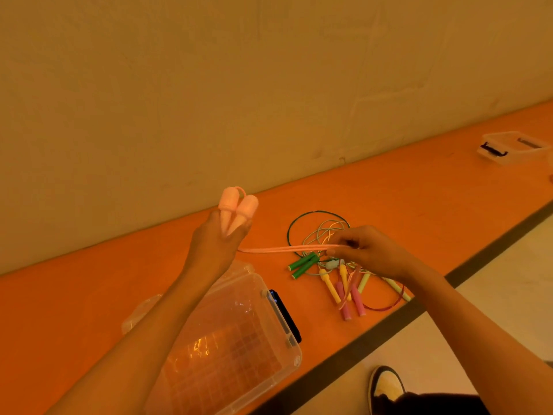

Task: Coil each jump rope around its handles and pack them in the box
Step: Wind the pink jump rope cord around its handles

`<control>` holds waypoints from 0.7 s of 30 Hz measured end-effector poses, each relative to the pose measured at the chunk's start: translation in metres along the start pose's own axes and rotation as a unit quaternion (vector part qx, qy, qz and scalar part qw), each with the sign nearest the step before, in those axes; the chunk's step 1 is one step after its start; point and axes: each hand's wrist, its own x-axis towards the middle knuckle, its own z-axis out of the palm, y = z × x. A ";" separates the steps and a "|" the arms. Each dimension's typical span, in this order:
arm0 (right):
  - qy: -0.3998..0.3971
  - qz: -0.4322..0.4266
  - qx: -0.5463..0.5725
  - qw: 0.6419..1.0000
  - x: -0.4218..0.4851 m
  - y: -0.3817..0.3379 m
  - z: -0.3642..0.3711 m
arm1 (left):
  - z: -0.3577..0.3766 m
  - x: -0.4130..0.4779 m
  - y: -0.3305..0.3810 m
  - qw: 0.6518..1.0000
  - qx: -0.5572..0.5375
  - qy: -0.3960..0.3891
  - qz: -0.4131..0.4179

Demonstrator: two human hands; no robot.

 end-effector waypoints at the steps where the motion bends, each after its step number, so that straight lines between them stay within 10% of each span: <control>1: 0.009 -0.002 0.010 1.000 -0.001 -0.002 -0.004 | -0.002 -0.001 0.001 1.000 0.005 0.003 0.004; 21: 0.218 -0.063 0.042 0.973 0.000 -0.019 -0.021 | 0.038 -0.049 0.025 0.921 0.168 -0.329 0.128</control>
